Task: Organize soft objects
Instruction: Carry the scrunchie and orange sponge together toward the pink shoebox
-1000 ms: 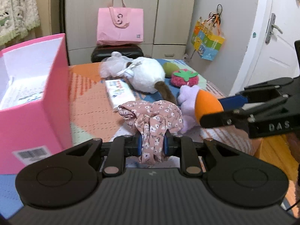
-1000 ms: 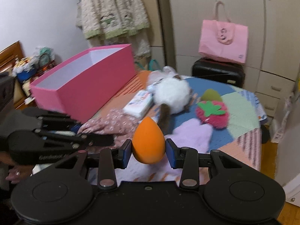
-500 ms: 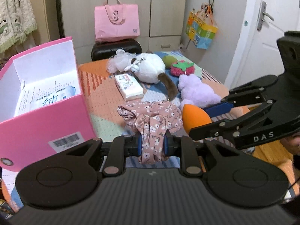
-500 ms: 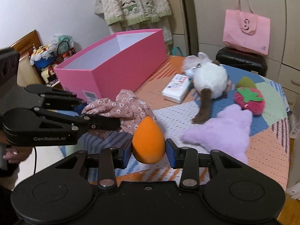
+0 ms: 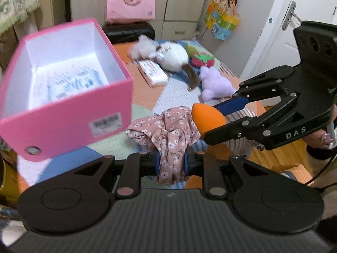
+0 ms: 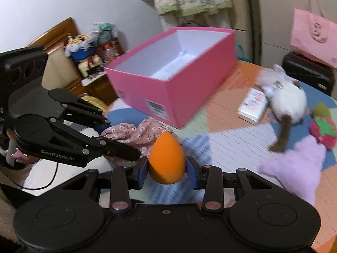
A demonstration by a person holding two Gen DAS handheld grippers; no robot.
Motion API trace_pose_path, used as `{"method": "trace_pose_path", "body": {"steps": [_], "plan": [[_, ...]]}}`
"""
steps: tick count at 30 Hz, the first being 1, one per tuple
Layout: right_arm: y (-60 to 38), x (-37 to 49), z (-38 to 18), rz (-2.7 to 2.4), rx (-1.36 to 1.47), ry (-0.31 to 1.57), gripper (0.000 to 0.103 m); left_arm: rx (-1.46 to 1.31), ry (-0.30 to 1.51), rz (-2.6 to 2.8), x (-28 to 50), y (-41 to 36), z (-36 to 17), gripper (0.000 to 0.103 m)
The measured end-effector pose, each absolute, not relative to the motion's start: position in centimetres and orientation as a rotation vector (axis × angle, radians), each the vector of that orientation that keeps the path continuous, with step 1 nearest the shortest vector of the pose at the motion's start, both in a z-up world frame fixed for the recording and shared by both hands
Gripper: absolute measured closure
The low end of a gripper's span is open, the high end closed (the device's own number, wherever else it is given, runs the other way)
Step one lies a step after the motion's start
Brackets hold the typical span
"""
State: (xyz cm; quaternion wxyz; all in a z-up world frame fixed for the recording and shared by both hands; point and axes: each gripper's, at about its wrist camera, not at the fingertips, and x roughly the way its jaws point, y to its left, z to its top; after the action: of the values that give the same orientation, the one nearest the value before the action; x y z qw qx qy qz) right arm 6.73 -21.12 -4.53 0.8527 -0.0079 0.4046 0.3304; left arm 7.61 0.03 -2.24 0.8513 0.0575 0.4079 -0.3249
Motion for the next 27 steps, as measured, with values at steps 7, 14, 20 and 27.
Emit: {"method": "trace_pose_path", "body": {"steps": [7,14,20,27], "plan": [[-18.7,7.3,-1.5,0.777,-0.030,0.774,0.058,0.092,0.752,-0.667,7.6,2.6,0.9,0.084],[-17.2,9.9,1.5,0.788,-0.094,0.712,0.058,0.030,0.628,-0.620,9.9,4.9,2.9,0.084],[-16.3,11.9,3.4,0.736,-0.128,0.579,0.058,0.002,0.563,-0.569,13.0,6.2,3.9,0.084],[-14.3,17.0,3.3,0.727,-0.168,0.570,0.058,0.029,0.605,-0.491,18.3,7.0,3.1,0.084]]}}
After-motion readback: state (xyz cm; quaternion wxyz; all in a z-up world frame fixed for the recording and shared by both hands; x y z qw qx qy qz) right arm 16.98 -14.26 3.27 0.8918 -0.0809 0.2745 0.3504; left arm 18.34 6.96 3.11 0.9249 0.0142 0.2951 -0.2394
